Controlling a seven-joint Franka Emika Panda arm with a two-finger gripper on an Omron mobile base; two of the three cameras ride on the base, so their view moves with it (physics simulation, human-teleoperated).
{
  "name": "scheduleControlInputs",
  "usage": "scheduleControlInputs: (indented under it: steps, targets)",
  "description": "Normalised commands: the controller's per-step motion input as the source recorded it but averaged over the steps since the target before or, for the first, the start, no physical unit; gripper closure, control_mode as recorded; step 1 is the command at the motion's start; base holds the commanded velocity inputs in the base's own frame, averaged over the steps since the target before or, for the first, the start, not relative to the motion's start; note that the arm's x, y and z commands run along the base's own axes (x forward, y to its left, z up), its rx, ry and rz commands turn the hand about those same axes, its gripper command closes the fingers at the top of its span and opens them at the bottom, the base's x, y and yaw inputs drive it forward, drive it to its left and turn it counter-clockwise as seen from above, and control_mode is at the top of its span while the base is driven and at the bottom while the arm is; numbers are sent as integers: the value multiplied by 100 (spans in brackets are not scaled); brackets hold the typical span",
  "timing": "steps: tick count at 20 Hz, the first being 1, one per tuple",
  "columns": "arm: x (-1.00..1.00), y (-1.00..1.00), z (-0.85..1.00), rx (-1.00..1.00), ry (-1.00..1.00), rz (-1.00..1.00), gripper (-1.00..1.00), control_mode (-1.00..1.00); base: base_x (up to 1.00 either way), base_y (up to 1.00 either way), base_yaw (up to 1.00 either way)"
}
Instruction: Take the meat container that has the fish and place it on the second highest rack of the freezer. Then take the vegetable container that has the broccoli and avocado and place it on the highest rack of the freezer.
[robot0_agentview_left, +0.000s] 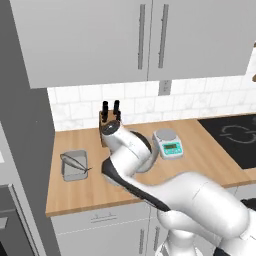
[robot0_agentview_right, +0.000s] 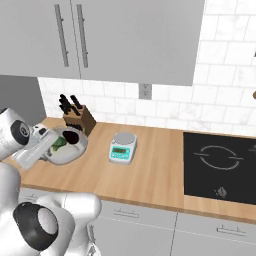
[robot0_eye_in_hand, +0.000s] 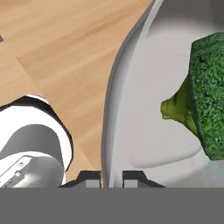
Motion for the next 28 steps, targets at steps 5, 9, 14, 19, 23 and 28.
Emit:
scheduleControlInputs:
  steps: [5,9,14,19,23,28]
  targets:
    - [-71,-42,100,0,-20,0,100,-100,0,0,0]
    - [-43,-52,100,0,-3,0,100,-100,0,0,0]
    - [-12,-38,100,0,1,0,100,-100,0,0,0]
    - [-20,-17,99,8,8,7,100,-100,0,0,0]
    - [-20,-22,42,16,2,10,100,-100,0,0,0]
    - [-19,-3,2,7,0,4,100,-100,0,0,0]
